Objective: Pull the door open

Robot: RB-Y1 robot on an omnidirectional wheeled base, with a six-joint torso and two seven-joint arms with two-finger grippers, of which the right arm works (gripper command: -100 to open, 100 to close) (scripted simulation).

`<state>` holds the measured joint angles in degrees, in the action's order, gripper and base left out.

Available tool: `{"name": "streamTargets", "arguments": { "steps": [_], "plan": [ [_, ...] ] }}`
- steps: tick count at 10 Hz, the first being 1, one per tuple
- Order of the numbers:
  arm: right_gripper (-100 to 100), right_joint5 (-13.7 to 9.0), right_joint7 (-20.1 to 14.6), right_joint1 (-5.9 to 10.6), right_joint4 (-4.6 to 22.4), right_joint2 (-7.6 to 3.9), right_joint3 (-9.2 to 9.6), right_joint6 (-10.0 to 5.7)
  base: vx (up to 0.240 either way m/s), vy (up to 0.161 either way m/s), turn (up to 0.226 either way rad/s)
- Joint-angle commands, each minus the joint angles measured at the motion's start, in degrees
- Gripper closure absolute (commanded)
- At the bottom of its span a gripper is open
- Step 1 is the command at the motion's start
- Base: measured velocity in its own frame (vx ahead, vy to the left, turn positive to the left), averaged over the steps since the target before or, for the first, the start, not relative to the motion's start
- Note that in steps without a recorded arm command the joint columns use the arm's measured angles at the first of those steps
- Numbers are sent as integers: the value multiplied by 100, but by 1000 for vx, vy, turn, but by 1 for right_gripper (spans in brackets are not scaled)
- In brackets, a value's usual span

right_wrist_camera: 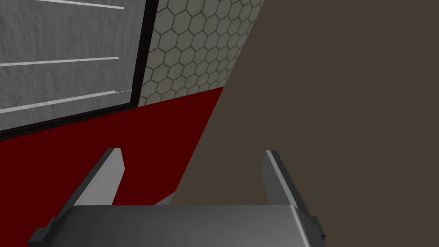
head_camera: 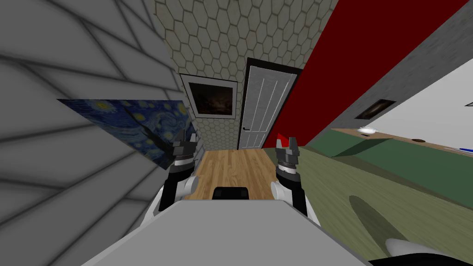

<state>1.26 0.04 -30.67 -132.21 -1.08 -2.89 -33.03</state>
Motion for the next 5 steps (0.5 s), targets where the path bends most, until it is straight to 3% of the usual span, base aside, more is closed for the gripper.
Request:
{"name": "streamTargets", "arguments": {
  "steps": [1, 5],
  "plan": [
    [-100, -14, -22, 60, 211, -48, -6, -31, 177, -12, 73],
    [-100, -38, -62, 164, 578, -122, -16, -85, 103, -1, 31]
  ]
}}
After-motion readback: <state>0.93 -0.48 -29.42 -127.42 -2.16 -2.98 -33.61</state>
